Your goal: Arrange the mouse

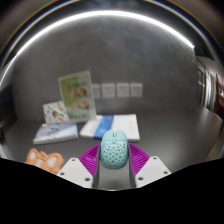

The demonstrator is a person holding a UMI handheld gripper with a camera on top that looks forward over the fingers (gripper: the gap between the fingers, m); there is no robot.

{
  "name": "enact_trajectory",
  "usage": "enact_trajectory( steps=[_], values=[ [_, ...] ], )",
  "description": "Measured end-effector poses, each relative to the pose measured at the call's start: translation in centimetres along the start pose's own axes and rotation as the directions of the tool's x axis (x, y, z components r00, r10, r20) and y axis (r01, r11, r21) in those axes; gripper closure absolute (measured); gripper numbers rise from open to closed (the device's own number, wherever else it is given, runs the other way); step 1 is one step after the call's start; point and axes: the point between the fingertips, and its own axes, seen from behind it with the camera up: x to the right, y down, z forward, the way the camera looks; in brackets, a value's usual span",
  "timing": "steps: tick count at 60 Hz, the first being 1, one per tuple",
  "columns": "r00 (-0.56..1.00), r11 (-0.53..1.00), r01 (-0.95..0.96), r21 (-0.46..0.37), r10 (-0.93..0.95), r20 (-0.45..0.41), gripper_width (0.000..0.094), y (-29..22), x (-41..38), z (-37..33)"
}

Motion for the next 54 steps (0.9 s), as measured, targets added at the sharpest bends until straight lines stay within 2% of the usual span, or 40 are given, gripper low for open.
enact_trajectory(
  steps=[5,10,19,22,25,37,40,41,50,54],
  values=[
    [1.0,0.995,-0.01,0.101,0.009,0.016,0.0517,-3.3,-6.8,-4.0],
    [0.999,0.993,-0.011,0.121,0.004,0.055,0.052,-3.9,-15.3,-5.7],
    [0.992,1.0,0.008,0.007,-0.009,0.13,0.0522,3.7,-27.2,-4.6],
    [0.992,0.999,0.015,-0.028,-0.012,0.123,0.052,6.7,-29.3,-3.7],
    [0.994,0.997,0.026,-0.078,-0.017,0.105,0.052,8.5,-30.1,-3.3],
    [0.995,0.981,0.063,-0.186,-0.048,0.086,0.052,14.6,-32.7,-1.4],
    [0.996,0.979,0.059,-0.197,-0.044,0.076,0.0455,15.5,-32.8,-1.1],
    [0.997,0.982,0.05,-0.18,-0.037,0.074,0.0501,15.2,-32.8,-1.1],
    [0.996,0.976,0.052,-0.212,-0.034,0.087,0.0364,15.5,-33.0,-1.2],
    [0.991,0.97,0.066,-0.235,-0.038,0.125,0.0139,15.7,-33.5,-2.5]
  ],
)
